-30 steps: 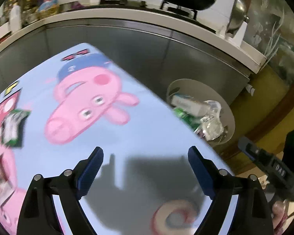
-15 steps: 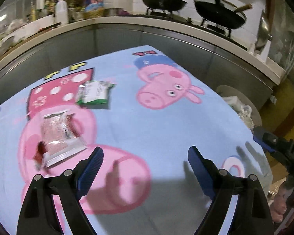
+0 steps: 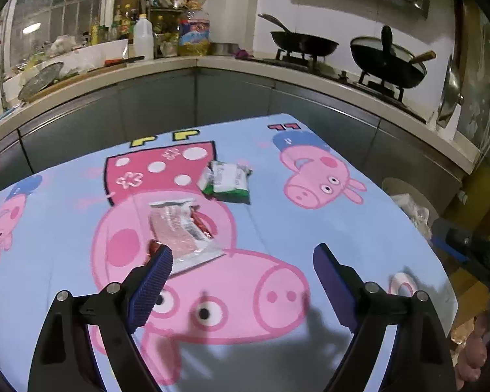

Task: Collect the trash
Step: 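Bring both open tools back over the remaining trash, then grasp the green-and-white snack packet with the right tool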

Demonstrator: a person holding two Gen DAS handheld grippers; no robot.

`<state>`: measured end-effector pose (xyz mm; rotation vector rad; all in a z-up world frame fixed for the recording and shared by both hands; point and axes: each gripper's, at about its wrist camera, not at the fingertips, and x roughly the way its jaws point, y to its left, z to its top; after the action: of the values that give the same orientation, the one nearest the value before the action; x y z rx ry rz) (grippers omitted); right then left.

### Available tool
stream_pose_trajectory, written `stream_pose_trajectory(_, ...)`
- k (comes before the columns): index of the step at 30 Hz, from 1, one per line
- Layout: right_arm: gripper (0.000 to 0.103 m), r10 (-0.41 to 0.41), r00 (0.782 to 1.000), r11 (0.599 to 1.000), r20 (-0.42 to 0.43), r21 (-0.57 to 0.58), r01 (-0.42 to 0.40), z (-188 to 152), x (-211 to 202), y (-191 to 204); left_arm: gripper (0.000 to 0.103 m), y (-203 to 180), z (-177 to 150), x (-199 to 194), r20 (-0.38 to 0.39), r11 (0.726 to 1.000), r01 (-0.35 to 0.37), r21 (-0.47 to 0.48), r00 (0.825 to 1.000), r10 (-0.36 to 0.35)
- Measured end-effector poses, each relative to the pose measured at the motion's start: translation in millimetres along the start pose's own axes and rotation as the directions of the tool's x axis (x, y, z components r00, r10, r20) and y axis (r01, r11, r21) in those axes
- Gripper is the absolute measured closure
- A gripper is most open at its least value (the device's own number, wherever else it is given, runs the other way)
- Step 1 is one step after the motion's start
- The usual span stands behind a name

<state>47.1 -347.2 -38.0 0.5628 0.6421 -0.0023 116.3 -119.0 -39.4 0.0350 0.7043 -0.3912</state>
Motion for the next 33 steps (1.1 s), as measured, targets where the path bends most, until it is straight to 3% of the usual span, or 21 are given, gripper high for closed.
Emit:
stream_pose_trajectory(13,0.052,0.016,0.997,0.995,-0.075,-0.099,-0.023,-6.0,30.1,52.8,0.015,52.0,-0.8,-18.2,0.064,0.996,-0.065,-0.059,0.996,0.069)
stream_pose_trajectory(25,0.052,0.052,0.969,0.984,-0.242,-0.156,-0.092,-3.9,144.2,95.4,0.020,146.7,-23.8,-9.7,-0.026,0.956,-0.137,-0.258,0.990,0.135)
stream_pose_trajectory(30,0.052,0.030,0.972,0.988,-0.232,-0.138,-0.064,17.2,185.7,100.6,0.023,153.7,-21.3,-5.4,-0.034,0.958,-0.115,-0.261,0.993,0.110)
stream_pose_trajectory(33,0.052,0.021,0.972,0.993,-0.233,-0.107,-0.047,30.8,206.0,96.4,0.025,145.2,-14.1,5.7,-0.046,0.968,-0.054,-0.244,0.998,0.044)
